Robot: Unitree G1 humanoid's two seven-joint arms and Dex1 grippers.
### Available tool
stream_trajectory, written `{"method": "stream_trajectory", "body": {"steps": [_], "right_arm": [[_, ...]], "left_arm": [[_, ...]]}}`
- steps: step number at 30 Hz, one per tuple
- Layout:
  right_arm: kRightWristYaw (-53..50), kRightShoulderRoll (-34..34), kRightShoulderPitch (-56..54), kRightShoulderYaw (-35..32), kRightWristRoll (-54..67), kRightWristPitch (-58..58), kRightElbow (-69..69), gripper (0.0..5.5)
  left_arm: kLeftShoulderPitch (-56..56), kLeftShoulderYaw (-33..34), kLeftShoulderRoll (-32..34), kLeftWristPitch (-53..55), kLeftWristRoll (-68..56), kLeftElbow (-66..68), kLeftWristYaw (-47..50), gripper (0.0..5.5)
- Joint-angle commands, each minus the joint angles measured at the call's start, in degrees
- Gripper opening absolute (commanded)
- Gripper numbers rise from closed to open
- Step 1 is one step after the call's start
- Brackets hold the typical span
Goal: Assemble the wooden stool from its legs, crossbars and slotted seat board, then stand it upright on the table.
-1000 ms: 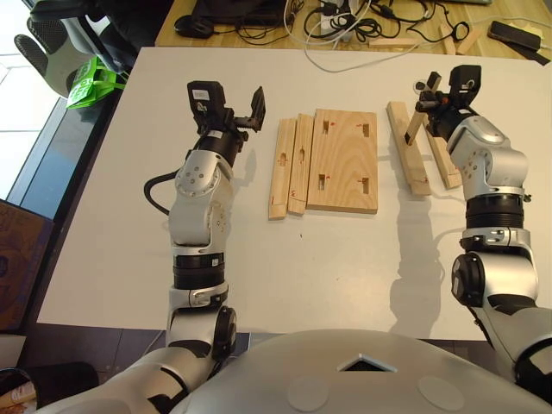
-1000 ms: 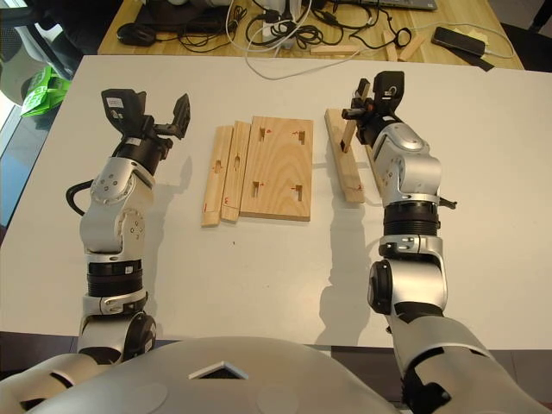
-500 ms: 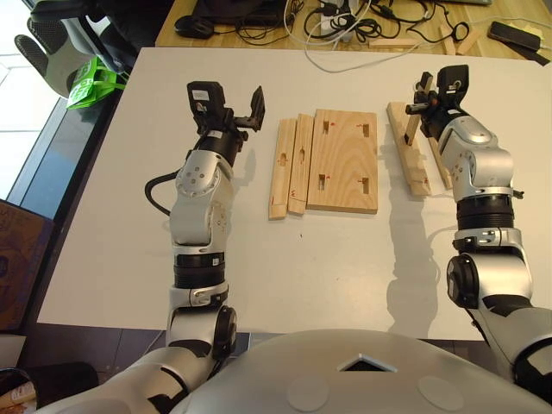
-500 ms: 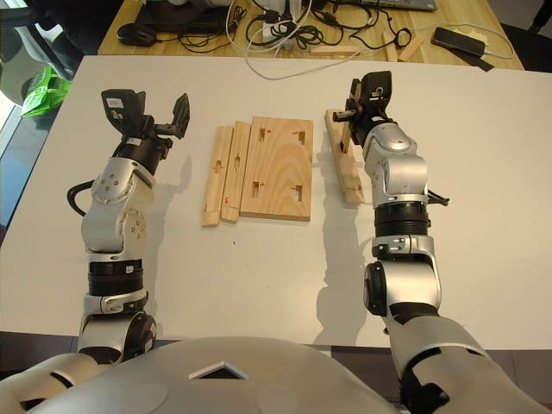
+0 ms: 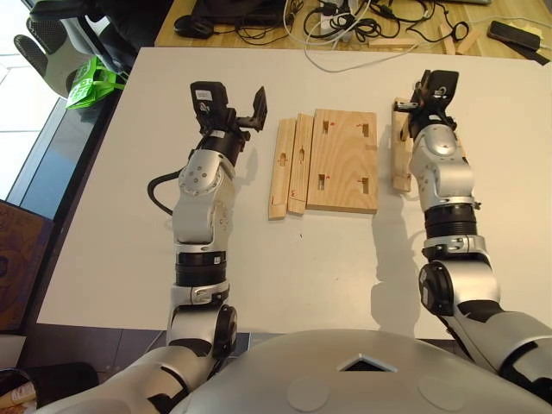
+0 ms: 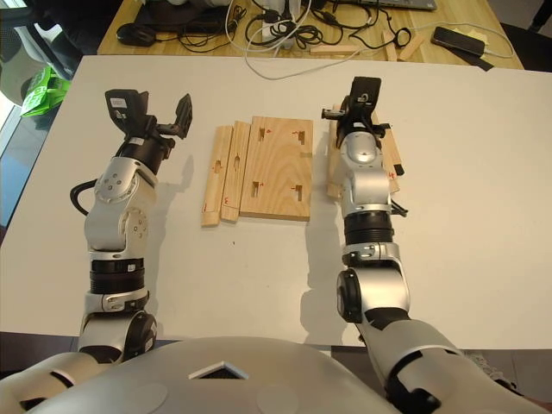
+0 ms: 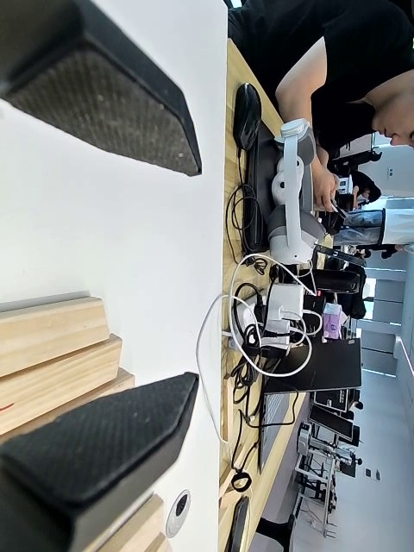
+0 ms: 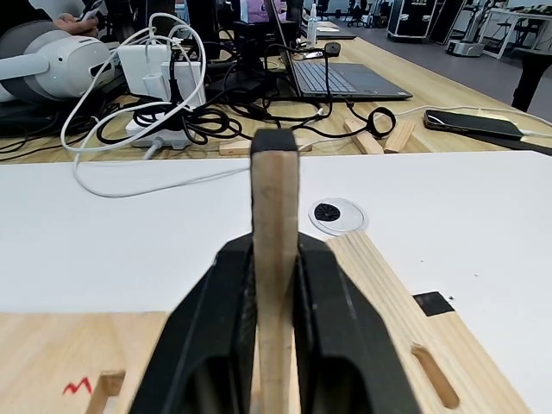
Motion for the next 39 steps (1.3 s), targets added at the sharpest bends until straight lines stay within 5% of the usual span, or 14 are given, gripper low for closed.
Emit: {"method": "stream_trajectory", "body": {"steps": [1, 26, 36, 39], "right_arm": [[-4.43, 2.62, -0.42, 3.51, -5.0, -11.35, 6.12, 0.39], [-5.65, 6.71, -1.03, 0.84, -3.56, -12.94, 12.79, 0.39], [-5.75, 4.55, -1.34, 3.52, -6.93, -15.81, 6.28, 2.19], [-3.63, 2.81, -3.49, 2.29, -5.51, -12.28, 0.14, 2.19]], "left_arm": [[-0.76, -0.65, -0.33, -0.47, 0.67, 0.65, 0.2, 4.22], [-1.11, -0.94, 0.1, -1.29, 0.59, 1.68, -0.06, 4.22], [-1.93, -0.9, -0.39, -1.4, 0.19, 3.36, -0.15, 4.22], [-2.37, -0.94, -0.79, -1.88, 0.18, 4.11, 0.02, 4.22]]}}
